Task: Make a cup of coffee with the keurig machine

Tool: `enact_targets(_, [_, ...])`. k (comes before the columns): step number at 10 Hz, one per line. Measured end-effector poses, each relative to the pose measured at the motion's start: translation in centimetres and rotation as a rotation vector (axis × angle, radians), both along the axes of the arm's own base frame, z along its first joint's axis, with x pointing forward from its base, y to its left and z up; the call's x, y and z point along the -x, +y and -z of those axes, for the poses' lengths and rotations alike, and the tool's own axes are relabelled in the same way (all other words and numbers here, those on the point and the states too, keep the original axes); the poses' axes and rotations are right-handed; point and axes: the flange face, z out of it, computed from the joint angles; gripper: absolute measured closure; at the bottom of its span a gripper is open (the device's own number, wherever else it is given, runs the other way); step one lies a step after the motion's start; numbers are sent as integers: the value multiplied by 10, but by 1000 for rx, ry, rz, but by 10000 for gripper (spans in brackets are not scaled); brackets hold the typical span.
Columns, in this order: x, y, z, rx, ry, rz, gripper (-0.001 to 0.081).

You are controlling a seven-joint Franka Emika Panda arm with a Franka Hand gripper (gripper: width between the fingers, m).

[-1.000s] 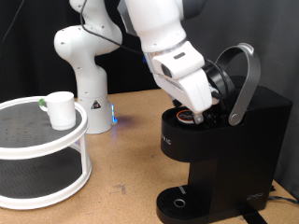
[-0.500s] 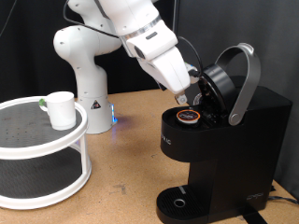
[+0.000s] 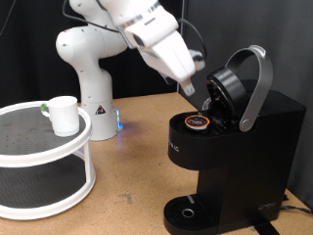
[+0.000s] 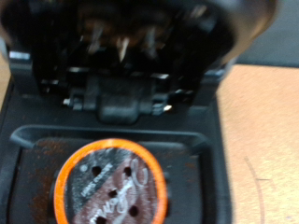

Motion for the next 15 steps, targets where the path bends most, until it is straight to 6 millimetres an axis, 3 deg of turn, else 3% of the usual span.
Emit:
enact_targets(6, [16, -39, -78, -140, -18, 70, 6])
enact_targets(9, [16, -39, -81, -153, 2, 73, 6])
enact_targets(12, [10, -3, -86, -205, 9, -39, 6])
enact_targets(15, [-1, 42, -98, -191, -61, -23, 6])
